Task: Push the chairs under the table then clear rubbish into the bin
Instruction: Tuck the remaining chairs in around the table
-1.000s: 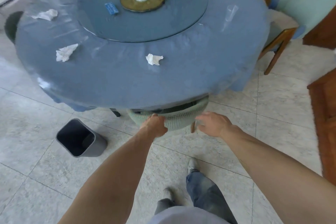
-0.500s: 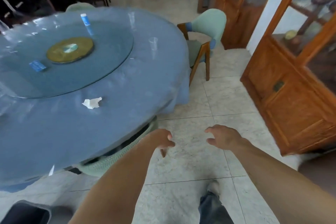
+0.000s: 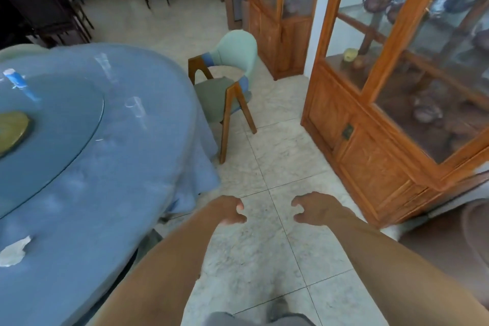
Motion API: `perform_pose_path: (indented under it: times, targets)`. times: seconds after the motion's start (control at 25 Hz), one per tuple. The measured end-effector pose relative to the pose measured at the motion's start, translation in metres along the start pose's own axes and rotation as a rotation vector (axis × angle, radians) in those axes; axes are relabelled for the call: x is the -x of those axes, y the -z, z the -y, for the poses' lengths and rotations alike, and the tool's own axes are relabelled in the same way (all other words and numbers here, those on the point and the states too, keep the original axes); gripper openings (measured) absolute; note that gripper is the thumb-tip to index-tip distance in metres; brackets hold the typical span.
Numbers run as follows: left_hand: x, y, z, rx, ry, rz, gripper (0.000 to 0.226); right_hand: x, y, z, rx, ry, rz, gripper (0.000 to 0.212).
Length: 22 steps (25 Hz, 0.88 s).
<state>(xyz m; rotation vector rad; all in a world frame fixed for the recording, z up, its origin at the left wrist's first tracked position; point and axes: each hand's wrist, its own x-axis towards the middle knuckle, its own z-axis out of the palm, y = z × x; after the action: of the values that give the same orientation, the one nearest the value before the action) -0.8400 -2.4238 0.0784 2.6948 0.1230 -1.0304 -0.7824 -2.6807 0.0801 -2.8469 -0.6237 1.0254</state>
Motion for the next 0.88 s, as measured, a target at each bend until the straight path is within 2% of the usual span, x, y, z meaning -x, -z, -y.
perform_pose_path:
  times: [0.16,0.32,0.6,0.88]
  targets:
    - [-0.053,0.03,-0.019,-0.021,-0.015,0.044,0.055,-0.032,0.027,-0.029,-0.029,-0.029,0.043,0.053]
    - [-0.112,0.065,-0.01,0.001,-0.038,0.052,0.06,-0.085,0.055,-0.039,-0.042,-0.055,0.063,0.053]
    - [-0.233,0.181,0.029,0.037,-0.08,0.013,0.065,-0.217,0.152,-0.037,-0.001,-0.071,0.058,0.053]
    - [-0.328,0.28,0.052,0.049,-0.111,0.007,0.076,-0.315,0.248,-0.028,0.004,-0.106,-0.087,0.05]
